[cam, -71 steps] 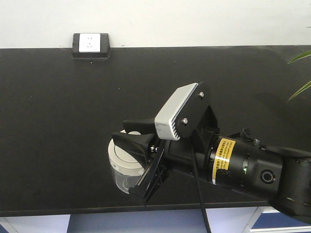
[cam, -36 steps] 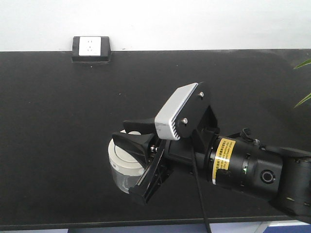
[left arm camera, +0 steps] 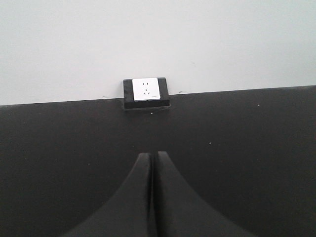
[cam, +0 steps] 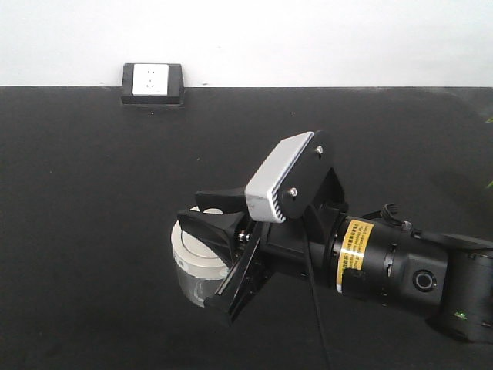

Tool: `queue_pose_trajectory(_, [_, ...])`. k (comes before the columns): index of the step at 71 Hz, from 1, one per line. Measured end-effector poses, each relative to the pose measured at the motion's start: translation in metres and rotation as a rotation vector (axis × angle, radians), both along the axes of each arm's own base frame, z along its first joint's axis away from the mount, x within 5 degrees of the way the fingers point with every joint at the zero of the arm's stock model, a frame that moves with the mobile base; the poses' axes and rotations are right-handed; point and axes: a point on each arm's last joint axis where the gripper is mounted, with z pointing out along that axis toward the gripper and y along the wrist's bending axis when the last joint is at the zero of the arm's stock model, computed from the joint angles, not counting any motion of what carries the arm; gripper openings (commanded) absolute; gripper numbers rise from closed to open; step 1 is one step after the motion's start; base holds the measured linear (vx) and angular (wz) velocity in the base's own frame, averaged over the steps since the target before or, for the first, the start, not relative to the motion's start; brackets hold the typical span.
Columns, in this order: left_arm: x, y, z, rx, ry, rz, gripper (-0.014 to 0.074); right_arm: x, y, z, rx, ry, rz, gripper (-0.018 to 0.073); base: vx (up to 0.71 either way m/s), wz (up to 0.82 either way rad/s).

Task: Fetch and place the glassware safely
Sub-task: 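Approach the black bench top holding the jar above it, then hold the jar steady in the right gripper above the bench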

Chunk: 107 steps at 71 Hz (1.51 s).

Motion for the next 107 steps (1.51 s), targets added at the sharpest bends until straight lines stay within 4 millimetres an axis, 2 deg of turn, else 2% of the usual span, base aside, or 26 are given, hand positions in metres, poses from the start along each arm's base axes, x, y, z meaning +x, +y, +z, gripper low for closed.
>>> queue_pose_trajectory(107, [0.0005,0.0,-0.0004,0.0,0.003,0.0,-0.0007,0.0042,-0.0006,-0.0075,-0.044,0.022,-0.035,-0.0003,0.01,0.01])
